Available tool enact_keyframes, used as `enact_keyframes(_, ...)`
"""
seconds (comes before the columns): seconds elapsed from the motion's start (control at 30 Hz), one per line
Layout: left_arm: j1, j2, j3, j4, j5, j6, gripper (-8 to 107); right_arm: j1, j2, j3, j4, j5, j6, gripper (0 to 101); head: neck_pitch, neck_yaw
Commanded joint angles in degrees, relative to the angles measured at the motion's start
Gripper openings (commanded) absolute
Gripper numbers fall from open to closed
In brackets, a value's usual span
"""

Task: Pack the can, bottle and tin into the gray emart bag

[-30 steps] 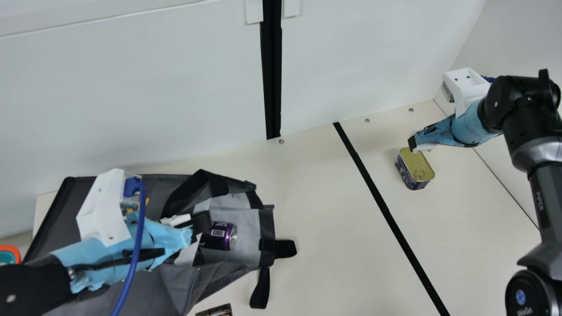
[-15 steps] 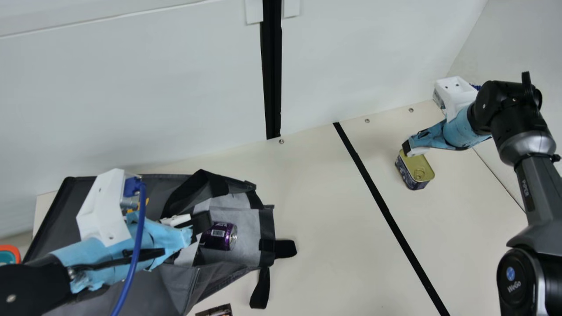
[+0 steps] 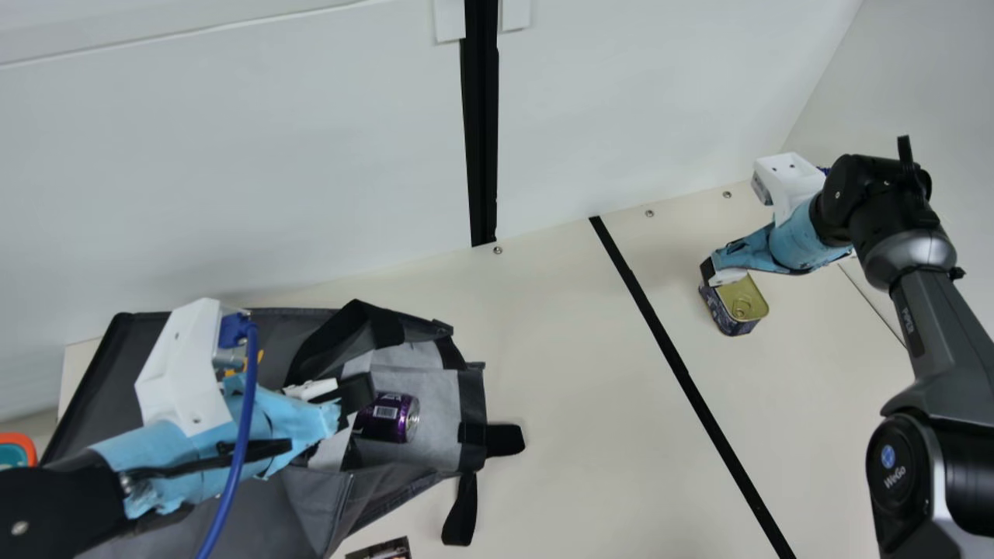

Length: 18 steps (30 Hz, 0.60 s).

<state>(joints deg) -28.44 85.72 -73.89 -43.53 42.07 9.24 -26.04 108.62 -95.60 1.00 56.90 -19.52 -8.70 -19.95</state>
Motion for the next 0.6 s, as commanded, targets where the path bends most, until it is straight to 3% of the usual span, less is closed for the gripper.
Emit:
enact_keyframes(0.0,0.0,0.0,0.0,0.0,0.0,0.0,10,-0.01,0.46,0.12,0.25,-0.09,-0.09,91,-1.3,-0.05)
enact_keyframes(0.57,0.0,0.0,0.0,0.0,0.0,0.0,10,-1.48,5.92,-1.23,4.02,0.25,-0.92,91,-1.3,-0.05)
